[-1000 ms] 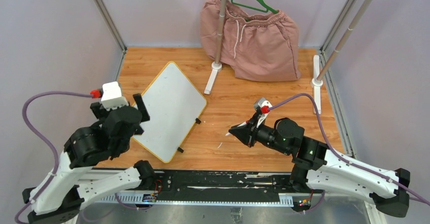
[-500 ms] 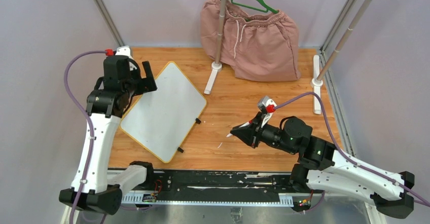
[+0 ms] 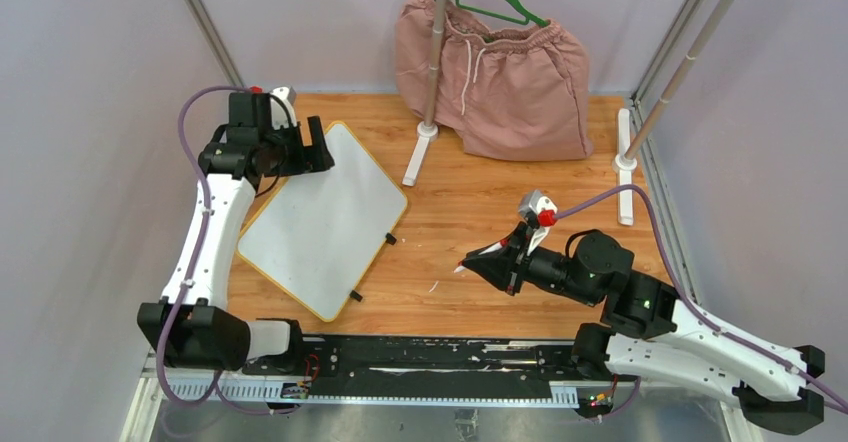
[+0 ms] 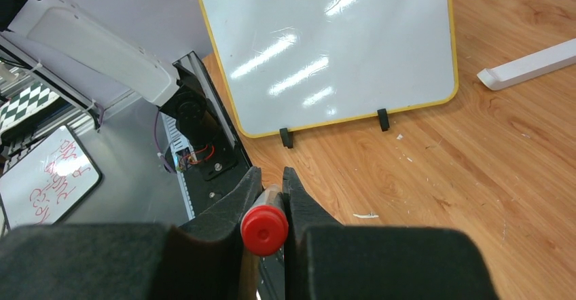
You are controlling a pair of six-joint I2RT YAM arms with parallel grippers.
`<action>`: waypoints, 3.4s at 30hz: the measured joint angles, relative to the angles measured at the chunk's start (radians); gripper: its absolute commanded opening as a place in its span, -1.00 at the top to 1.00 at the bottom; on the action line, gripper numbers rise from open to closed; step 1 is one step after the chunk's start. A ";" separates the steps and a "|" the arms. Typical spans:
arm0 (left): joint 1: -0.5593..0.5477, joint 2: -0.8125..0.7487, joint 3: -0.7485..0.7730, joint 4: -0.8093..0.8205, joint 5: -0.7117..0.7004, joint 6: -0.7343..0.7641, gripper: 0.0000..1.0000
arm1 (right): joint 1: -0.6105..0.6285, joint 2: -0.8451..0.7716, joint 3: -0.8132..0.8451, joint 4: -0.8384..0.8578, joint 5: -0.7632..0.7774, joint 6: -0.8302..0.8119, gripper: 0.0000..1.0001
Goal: Write a sentence on the whiteboard
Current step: Move the whiteboard to the center of the board.
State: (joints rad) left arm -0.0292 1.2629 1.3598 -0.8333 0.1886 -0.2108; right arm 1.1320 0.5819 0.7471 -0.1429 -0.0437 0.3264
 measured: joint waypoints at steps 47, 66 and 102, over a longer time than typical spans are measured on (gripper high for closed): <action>-0.005 0.079 -0.204 0.444 0.500 -0.089 1.00 | 0.000 -0.053 0.000 -0.016 0.007 -0.040 1.00; -0.201 0.259 -0.060 0.580 0.461 -0.140 1.00 | 0.000 -0.074 0.000 -0.070 0.088 -0.049 1.00; -0.193 -0.309 -0.270 0.546 -0.032 -0.116 -1.00 | 0.000 -0.074 0.015 -0.112 0.119 -0.053 1.00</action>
State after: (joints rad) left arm -0.2222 0.9535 1.0901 -0.2871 0.1566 -0.3267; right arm 1.1320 0.5076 0.7620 -0.2550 0.0753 0.2733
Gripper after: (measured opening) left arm 0.986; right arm 0.156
